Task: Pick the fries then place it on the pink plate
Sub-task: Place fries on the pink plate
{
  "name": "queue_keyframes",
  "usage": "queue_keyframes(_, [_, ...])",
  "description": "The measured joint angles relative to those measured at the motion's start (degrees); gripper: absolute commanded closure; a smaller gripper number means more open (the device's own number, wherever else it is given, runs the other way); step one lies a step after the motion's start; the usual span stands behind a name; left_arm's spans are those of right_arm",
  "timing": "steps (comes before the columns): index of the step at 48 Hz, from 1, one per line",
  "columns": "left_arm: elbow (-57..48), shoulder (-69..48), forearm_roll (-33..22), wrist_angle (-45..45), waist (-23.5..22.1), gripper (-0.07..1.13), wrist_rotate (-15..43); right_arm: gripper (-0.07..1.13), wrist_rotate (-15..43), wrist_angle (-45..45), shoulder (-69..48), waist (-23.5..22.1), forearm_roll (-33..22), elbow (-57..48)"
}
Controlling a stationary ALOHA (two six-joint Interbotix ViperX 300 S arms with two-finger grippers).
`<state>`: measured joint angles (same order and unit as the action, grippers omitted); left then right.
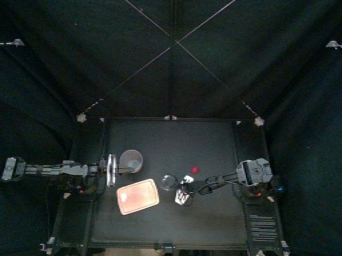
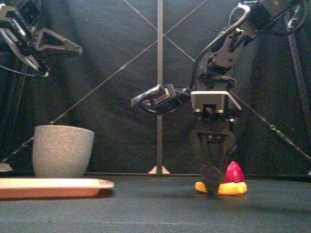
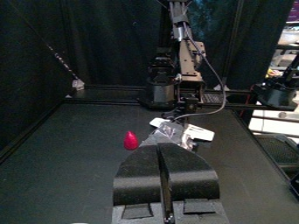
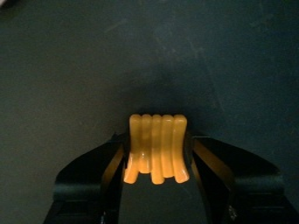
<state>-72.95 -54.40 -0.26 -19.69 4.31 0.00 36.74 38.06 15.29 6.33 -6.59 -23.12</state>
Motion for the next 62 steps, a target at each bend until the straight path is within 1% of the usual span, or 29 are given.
queue_keyframes(10, [0.00, 0.09, 0.00, 0.00, 0.09, 1.08, -0.09, 0.31, -0.09, 2.02, 0.18, 0.09, -0.26, 1.23])
queue_keyframes(16, [0.00, 0.09, 0.00, 0.00, 0.00, 1.08, -0.09, 0.31, -0.70, 4.22, -0.44, 0.44, -0.97, 4.22])
queue_keyframes(20, [0.00, 0.09, 0.00, 0.00, 0.00, 1.08, -0.09, 0.31, -0.97, 4.83, -0.97, 0.53, -2.29, 7.47])
queue_keyframes(28, [0.00, 0.00, 0.00, 0.00, 0.09, 1.08, 0.09, 0.31, -1.05, 5.27, -0.09, 0.62, -6.86, 15.29])
queue_keyframes(34, [0.00, 0.09, 0.00, 0.00, 0.09, 1.08, 0.09, 0.31, -1.49, 5.89, 3.52, 0.62, -10.28, 21.45])
queue_keyframes(42, [0.00, 0.00, 0.00, 0.00, 0.62, 1.08, 0.09, 0.31, -1.41, 5.98, 9.84, 0.79, -12.04, 30.41])
queue_keyframes(50, [0.00, -0.09, 0.00, 0.00, 1.41, 1.08, 0.09, 0.31, -1.32, 5.27, 16.17, 1.14, -11.34, 38.50])
queue_keyframes(56, [0.00, -0.26, 0.00, 0.00, 1.58, 1.08, 0.09, 0.30, -1.41, 5.54, 20.13, 1.41, -8.35, 42.89])
queue_keyframes(62, [0.00, -0.53, 0.00, 0.00, 1.85, 1.08, 0.18, 0.25, -1.41, 7.12, 21.71, 1.58, -6.77, 45.44])
